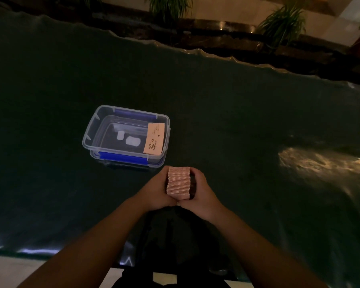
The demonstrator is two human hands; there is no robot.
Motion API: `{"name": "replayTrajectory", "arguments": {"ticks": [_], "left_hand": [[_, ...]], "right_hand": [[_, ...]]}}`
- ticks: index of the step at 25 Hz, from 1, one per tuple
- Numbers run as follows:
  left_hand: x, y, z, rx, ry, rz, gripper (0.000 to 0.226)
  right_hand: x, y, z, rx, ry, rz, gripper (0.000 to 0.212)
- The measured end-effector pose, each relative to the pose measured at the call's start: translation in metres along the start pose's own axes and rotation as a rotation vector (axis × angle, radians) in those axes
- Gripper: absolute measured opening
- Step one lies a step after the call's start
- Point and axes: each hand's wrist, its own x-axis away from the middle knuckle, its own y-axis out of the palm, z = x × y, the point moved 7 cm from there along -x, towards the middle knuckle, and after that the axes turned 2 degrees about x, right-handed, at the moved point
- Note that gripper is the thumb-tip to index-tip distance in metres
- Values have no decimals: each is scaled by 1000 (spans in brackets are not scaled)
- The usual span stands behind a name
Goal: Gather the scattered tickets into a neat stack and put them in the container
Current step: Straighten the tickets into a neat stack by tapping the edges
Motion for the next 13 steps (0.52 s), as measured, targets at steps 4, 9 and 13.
{"name": "replayTrajectory", "arguments": {"ticks": [4, 9, 13], "left_hand": [[7, -2, 0, 155, -39, 7, 92], [9, -1, 1, 444, -124, 4, 96], [9, 11, 3, 679, -194, -37, 82]], "right_hand": [[7, -8, 6, -95, 55, -33, 110], [19, -16, 21, -296, 182, -33, 103], [24, -7, 24, -694, 248, 1, 86]]}}
